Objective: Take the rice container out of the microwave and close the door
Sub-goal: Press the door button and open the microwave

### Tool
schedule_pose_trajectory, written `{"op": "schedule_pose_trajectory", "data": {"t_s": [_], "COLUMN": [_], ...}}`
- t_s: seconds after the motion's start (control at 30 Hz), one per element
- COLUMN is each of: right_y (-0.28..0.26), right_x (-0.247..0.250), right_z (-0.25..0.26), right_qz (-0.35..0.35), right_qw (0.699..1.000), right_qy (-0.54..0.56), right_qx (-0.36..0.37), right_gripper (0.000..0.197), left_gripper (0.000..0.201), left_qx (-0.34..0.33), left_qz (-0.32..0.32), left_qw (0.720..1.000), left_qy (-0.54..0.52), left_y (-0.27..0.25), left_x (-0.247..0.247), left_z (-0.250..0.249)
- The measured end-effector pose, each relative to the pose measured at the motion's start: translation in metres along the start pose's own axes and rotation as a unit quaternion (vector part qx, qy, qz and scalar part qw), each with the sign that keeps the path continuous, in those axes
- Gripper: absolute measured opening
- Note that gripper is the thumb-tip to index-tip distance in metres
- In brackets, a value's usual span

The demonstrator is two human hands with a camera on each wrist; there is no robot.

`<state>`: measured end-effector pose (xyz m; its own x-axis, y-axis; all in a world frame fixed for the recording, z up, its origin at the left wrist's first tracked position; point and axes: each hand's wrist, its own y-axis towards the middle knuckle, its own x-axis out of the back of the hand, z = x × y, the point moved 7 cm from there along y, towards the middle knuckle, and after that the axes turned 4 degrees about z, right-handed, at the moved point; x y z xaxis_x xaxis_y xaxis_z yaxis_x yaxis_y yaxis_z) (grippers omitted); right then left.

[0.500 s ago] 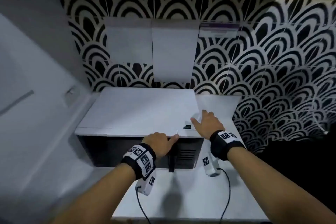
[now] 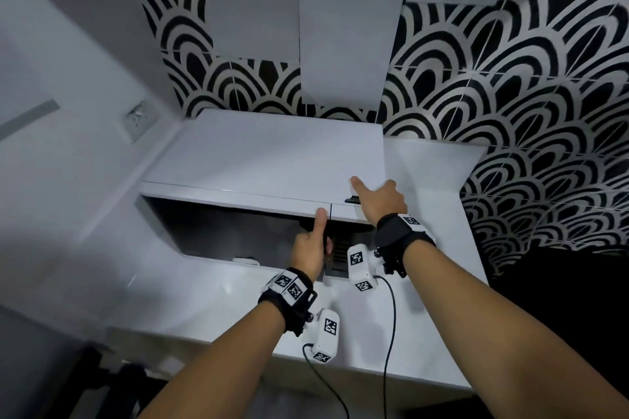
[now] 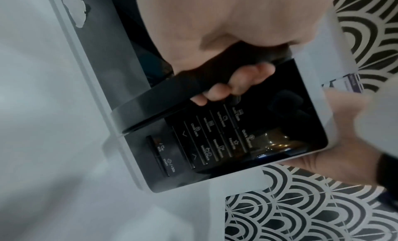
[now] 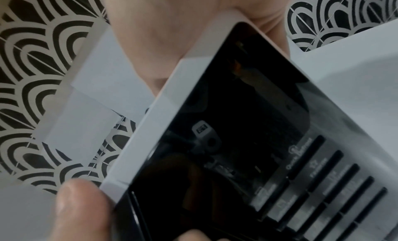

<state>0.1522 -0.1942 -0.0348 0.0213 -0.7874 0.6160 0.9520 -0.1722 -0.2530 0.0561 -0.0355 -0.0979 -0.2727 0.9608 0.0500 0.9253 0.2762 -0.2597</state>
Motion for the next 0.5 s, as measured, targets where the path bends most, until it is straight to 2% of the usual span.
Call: {"op": "schedule_pose_trajectory", "data": {"t_s": [0.17,0.5], "right_y": [0.0033,-0.0004], "right_x": [-0.0020,0.0004], "right_z": [-0.0075,-0.0061], "right_qz": [0.009,0.000], "right_qw": [0.998,0.999], "right_qy": [0.059,0.035], "right_qx": [-0.008,-0.024], "right_gripper": [0.093,0.093], "left_gripper": [0.074,0.072], "left_qx": [-0.013,-0.023], "left_qz": [-0.026,-0.051], "left_qw": [0.999,0.997], "left_qy": [-0.017,-0.054], "left_y": [0.0052,0.0049], "left_x": [-0.0018,-0.0043], "left_z": [0.0043,0.0042]}}
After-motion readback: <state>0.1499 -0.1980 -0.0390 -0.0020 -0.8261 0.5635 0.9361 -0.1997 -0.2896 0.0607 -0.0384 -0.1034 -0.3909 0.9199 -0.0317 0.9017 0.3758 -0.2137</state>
